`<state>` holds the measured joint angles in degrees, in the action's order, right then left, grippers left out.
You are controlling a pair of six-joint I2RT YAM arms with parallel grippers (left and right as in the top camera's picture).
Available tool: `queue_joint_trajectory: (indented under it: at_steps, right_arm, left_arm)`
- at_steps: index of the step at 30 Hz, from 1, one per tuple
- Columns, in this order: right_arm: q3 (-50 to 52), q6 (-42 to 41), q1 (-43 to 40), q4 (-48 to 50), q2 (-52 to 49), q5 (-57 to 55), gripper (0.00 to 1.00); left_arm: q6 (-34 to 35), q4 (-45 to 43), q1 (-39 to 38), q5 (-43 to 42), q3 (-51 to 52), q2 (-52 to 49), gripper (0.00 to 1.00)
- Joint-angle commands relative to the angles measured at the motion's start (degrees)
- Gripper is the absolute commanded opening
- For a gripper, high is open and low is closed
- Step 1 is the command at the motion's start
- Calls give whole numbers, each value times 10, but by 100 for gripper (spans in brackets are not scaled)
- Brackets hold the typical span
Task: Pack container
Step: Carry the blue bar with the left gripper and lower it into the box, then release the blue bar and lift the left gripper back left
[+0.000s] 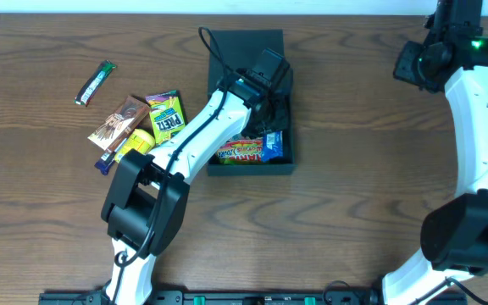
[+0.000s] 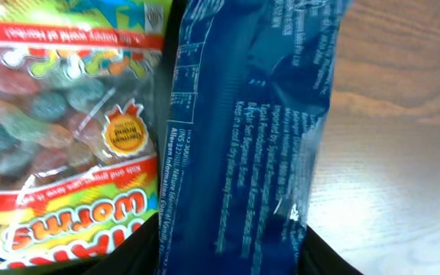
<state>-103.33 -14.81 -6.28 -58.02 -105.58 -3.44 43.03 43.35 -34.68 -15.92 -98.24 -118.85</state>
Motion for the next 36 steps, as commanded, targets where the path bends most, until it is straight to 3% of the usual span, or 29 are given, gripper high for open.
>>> queue_joint_trajectory:
  at_steps: [1, 9, 10, 11, 12, 13, 20, 24, 26, 28, 29, 32, 36]
  right_arm:
    - [-2, 7, -5, -1, -1, -4, 41]
    - [-2, 7, -5, -1, -1, -4, 41]
    - [-2, 7, -5, -1, -1, -4, 41]
    - [-2, 7, -5, -1, -1, -4, 41]
    - [-2, 7, -5, -1, -1, -4, 41]
    - [-2, 7, -5, -2, -1, -3, 41]
    - [-2, 7, -5, -11, -1, -3, 41]
    - [-2, 7, -5, -16, -1, -3, 41]
    - [-2, 7, -5, -16, -1, -3, 41]
    - [-2, 8, -5, -17, -1, -3, 39]
    - [-2, 15, -5, -17, -1, -2, 39]
    - [-2, 20, -5, -18, -1, 0, 38]
    - [-2, 23, -4, -18, -1, 25, 40]
  left_arm:
    - [9, 3, -1, -28, -9, -11, 18]
    - [16, 10, -22, 13, -9, -11, 20]
    - [21, 7, -24, 16, -9, -11, 32]
    - [21, 0, -27, 15, -9, -11, 56]
    - [20, -4, -29, 17, -9, -11, 70]
    - [20, -7, -30, 18, -9, -11, 75]
    - [20, -28, -28, 19, -10, -2, 75]
    - [-14, -35, -28, 42, -10, 26, 72]
    - [-44, -32, -28, 49, -10, 41, 67]
    - [-78, -30, -26, 69, -10, 65, 49]
    - [-91, -30, -23, 90, -10, 78, 44]
    - [-118, -21, -5, 203, -10, 127, 43]
    - [-238, -12, 56, 355, -10, 192, 58]
